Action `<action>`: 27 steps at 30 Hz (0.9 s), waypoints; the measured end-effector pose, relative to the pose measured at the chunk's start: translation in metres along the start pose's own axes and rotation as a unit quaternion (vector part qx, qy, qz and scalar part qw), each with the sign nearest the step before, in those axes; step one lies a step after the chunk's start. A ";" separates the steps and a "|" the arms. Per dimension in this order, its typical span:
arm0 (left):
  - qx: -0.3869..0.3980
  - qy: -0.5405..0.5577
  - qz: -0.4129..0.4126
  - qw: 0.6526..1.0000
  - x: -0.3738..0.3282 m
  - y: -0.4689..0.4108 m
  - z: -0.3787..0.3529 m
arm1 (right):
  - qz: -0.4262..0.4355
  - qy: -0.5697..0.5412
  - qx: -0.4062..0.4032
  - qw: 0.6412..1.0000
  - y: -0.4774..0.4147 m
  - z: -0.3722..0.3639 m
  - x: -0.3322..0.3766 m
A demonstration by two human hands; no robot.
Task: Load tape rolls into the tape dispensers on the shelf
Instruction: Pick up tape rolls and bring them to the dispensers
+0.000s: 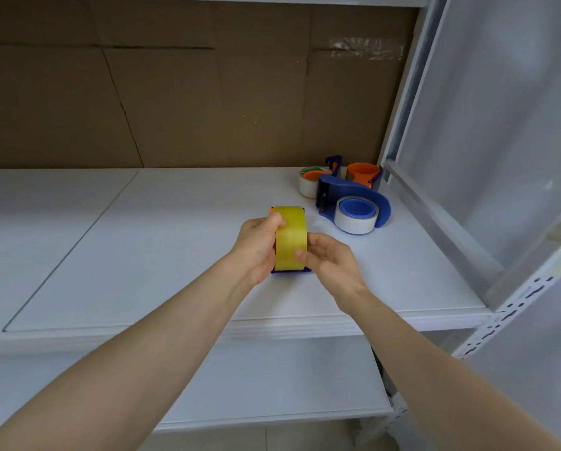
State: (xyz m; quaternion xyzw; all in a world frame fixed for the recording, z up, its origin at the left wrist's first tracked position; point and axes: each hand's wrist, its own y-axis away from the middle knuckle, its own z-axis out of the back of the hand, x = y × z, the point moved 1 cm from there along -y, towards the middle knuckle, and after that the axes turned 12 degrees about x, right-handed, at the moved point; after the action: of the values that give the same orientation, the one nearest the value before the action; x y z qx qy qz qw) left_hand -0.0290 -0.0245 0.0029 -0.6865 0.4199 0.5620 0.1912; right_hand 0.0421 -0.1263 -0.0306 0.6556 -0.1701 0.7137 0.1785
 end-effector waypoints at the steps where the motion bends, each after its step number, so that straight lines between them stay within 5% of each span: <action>1: 0.006 -0.006 0.002 1.000 0.001 0.000 0.000 | 0.003 -0.008 -0.018 1.000 -0.002 0.000 0.001; 6: 0.033 0.013 0.004 0.999 -0.002 -0.001 -0.001 | -0.043 0.021 -0.092 0.995 -0.016 0.000 0.015; 12: 0.015 0.011 -0.010 1.000 -0.001 -0.005 0.001 | -0.017 -0.022 -0.002 1.000 -0.004 0.008 0.003; 18: 0.040 -0.011 -0.003 0.999 0.002 -0.005 0.002 | -0.071 0.026 -0.125 0.989 -0.021 0.005 0.015; 21: 0.043 0.005 0.002 0.999 0.000 -0.005 0.002 | -0.116 -0.027 -0.085 0.989 -0.022 0.008 0.016; 27: 0.028 0.013 -0.005 1.000 -0.001 -0.007 0.006 | -0.034 -0.051 -0.038 0.997 -0.012 0.009 0.001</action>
State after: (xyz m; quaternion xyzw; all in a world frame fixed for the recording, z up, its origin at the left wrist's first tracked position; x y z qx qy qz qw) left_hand -0.0270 -0.0157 0.0005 -0.6901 0.4345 0.5404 0.2073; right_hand 0.0550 -0.1201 -0.0286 0.6892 -0.1837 0.6660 0.2185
